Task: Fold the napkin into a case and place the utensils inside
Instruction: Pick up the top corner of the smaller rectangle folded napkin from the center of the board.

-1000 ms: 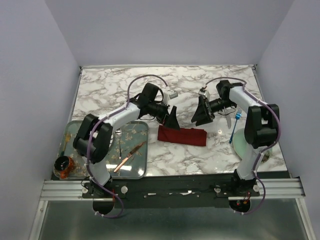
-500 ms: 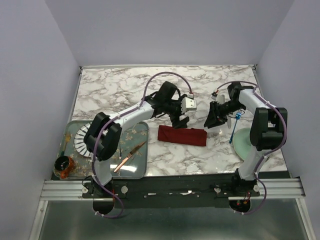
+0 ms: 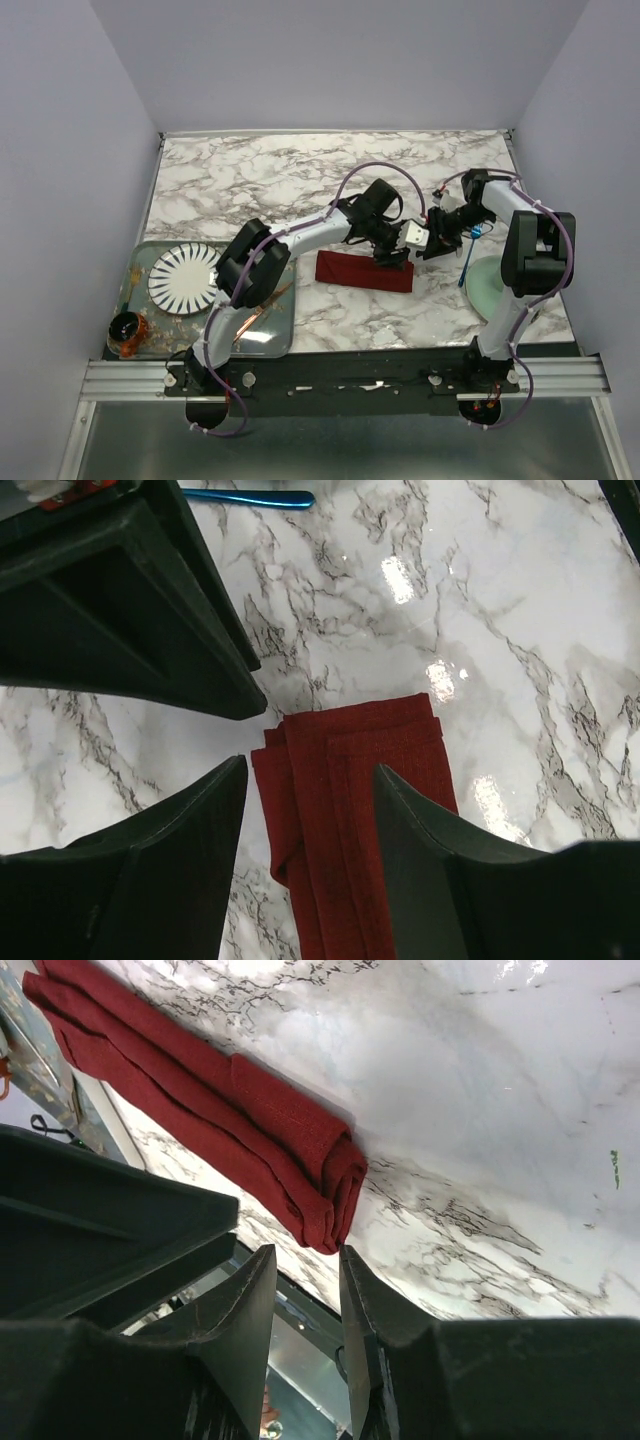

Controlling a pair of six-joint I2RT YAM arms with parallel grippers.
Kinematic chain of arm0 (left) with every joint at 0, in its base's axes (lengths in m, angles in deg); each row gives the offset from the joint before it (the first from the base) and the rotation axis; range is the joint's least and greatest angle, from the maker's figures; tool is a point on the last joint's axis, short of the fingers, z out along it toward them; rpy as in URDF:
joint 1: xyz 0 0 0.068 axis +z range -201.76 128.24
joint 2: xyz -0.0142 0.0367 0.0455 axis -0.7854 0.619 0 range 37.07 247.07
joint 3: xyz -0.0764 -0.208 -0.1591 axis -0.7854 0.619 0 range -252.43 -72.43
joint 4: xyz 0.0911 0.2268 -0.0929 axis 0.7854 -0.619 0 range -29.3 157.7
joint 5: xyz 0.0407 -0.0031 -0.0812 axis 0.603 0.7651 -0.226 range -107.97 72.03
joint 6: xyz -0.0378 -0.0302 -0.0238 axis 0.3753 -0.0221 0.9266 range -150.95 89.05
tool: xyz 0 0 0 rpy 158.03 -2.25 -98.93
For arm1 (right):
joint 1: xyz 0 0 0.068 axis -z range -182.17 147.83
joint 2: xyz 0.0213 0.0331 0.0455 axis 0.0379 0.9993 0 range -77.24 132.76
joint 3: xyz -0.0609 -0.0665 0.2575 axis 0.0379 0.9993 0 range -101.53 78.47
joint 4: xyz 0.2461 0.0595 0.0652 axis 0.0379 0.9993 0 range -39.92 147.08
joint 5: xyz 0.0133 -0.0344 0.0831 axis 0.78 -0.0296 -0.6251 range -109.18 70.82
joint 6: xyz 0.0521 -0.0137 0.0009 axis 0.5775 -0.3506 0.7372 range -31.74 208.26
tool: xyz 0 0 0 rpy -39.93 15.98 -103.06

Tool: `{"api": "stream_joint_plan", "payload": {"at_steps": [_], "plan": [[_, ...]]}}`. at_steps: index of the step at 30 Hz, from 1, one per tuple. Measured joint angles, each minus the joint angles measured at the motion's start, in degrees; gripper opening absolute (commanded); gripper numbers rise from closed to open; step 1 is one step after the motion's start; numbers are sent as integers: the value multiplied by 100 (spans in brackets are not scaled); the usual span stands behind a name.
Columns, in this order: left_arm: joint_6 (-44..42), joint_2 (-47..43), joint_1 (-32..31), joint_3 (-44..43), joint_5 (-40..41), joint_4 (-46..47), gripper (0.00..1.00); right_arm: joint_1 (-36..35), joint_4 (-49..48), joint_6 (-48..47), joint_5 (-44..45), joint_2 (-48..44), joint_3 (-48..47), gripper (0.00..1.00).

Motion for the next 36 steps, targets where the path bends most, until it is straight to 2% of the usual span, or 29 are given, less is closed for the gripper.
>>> {"api": "stream_joint_plan", "payload": {"at_steps": [9,21,25,33,36], "plan": [[-293,518,-138,-507,-22,-616,63,125,-11,50,0,129,0,40],[-136,883,-146,-1012,105,-1047,62,157,-7,61,-52,157,0,40],[-107,894,-146,-1051,136,-1123,51,157,-7,61,-79,166,0,40],[-90,1038,-146,-1182,142,-1355,52,157,-7,57,-116,173,0,40],[-63,1104,-146,-1252,149,-1394,43,157,-4,55,-144,188,0,40]]}}
